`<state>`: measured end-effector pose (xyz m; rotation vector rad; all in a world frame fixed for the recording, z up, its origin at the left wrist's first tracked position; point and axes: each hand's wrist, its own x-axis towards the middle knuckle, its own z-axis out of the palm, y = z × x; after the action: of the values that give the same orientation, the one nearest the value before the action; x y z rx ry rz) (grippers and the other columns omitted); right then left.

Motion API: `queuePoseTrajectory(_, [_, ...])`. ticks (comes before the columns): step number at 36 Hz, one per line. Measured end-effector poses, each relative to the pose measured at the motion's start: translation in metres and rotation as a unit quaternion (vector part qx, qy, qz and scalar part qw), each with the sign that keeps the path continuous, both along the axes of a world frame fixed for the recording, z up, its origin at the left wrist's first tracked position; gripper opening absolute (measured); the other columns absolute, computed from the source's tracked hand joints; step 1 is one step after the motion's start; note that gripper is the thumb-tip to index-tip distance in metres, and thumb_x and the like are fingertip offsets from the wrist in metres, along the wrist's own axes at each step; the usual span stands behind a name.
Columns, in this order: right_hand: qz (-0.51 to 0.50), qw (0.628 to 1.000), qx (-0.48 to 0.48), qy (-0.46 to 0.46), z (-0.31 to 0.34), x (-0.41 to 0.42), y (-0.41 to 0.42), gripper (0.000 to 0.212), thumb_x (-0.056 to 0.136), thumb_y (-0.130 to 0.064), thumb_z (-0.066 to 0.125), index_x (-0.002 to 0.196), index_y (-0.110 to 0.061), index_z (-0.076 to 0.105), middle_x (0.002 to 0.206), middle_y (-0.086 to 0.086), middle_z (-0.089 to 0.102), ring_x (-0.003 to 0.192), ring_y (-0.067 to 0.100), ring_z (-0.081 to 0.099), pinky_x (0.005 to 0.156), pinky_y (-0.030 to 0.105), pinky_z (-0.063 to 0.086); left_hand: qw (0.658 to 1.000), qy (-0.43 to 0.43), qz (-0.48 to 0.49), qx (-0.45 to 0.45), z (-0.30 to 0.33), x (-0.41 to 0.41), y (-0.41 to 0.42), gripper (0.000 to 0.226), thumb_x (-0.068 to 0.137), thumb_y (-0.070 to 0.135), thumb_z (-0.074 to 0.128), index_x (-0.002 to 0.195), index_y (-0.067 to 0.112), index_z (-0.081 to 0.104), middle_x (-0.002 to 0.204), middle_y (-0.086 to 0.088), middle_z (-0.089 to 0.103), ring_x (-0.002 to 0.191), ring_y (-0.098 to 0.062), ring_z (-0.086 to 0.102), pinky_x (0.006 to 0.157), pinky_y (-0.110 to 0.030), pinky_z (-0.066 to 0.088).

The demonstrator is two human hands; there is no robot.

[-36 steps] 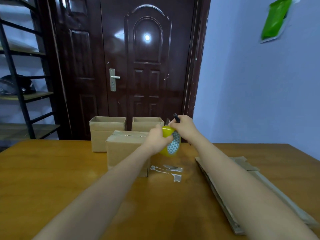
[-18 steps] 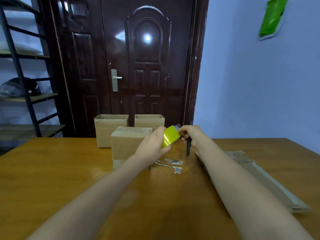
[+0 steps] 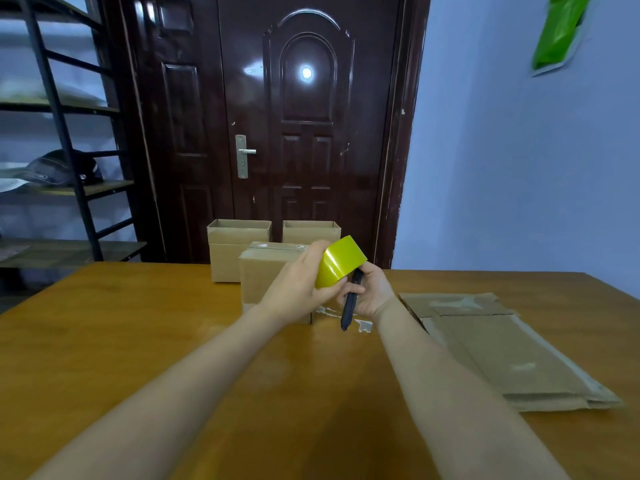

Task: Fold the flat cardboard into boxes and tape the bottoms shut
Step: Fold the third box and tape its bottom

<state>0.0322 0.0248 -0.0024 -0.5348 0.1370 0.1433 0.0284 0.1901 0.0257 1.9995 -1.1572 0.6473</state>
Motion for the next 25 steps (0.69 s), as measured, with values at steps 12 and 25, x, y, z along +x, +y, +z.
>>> queuePoseTrajectory(12, [-0.05, 0.997, 0.059, -0.016, -0.03, 0.003, 0.025, 0.013, 0.073, -0.019, 0.054, 0.071, -0.006, 0.052, 0.049, -0.002, 0.048, 0.023, 0.003, 0.026, 0.039, 0.01, 0.023, 1.0, 0.007, -0.009, -0.01, -0.018, 0.003, 0.025, 0.061, 0.083, 0.029, 0.071, 0.133, 0.009, 0.042, 0.12, -0.004, 0.056, 0.104, -0.009, 0.051, 0.083, -0.019, 0.042])
queuePoseTrajectory(25, [-0.013, 1.0, 0.006, -0.024, -0.039, -0.002, 0.027, 0.048, 0.095, -0.002, 0.026, 0.052, -0.005, 0.048, 0.044, -0.002, 0.037, 0.023, 0.004, 0.027, 0.035, 0.01, 0.03, 0.998, 0.062, -0.009, -0.016, -0.034, 0.008, 0.038, 0.059, 0.084, 0.027, 0.069, 0.131, 0.009, 0.04, 0.113, 0.005, 0.049, 0.1, -0.008, 0.051, 0.078, -0.021, 0.049])
